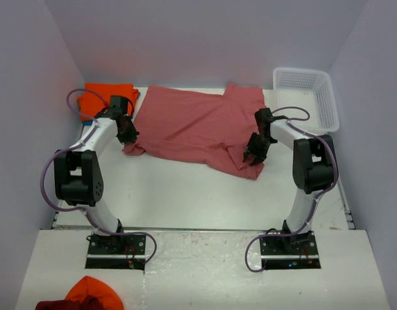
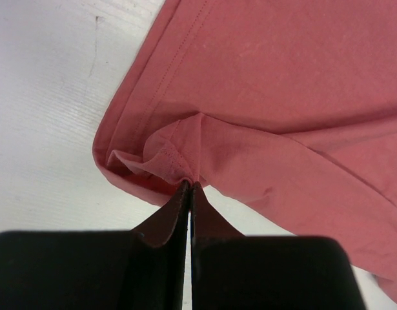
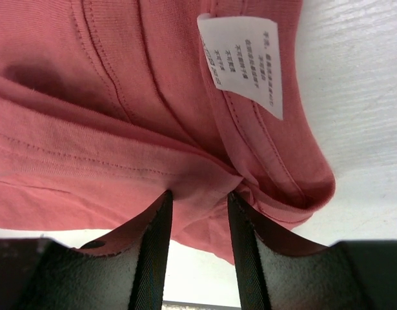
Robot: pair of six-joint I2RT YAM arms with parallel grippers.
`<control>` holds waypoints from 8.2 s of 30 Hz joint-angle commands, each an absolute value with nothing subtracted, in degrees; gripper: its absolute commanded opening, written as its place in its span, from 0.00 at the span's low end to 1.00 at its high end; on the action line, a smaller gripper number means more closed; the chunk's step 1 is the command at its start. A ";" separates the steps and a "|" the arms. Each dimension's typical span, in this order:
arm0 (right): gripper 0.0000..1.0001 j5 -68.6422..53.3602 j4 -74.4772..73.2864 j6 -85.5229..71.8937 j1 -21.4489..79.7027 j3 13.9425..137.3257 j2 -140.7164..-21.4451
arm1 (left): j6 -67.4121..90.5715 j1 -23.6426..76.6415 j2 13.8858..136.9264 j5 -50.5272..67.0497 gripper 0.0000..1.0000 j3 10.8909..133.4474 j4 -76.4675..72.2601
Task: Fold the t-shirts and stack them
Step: Fold the flattened tshirt in 1/3 of the way
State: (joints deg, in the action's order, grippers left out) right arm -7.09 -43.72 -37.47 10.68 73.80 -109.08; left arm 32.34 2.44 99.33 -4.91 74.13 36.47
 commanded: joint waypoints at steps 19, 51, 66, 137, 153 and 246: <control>0.27 -5.01 -47.20 -38.76 12.66 78.84 -111.71 | 32.43 4.13 100.02 -2.81 0.00 72.68 33.57; 0.25 -1.66 -49.66 -37.79 11.95 83.23 -110.74 | 31.99 4.57 100.20 -3.25 0.00 71.46 32.96; 0.17 -3.87 -48.60 -37.35 11.69 83.76 -114.34 | 31.64 4.57 100.81 -3.08 0.00 71.54 32.96; 0.00 20.04 -56.60 -33.83 28.91 71.11 -48.70 | 38.06 6.42 57.92 -35.25 0.00 59.24 56.52; 0.00 28.83 -56.35 -34.28 29.71 71.89 -54.04 | 32.35 6.50 62.66 -28.13 0.00 58.35 49.49; 0.00 5.89 -37.62 -14.41 22.76 77.52 -91.06 | 35.33 13.97 92.55 -12.04 0.00 61.08 35.94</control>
State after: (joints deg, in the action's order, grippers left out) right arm 6.28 -38.41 -15.18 21.80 78.39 -94.32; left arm 35.79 13.69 92.23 -12.84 58.13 37.78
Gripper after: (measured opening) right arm 0.007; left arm 0.002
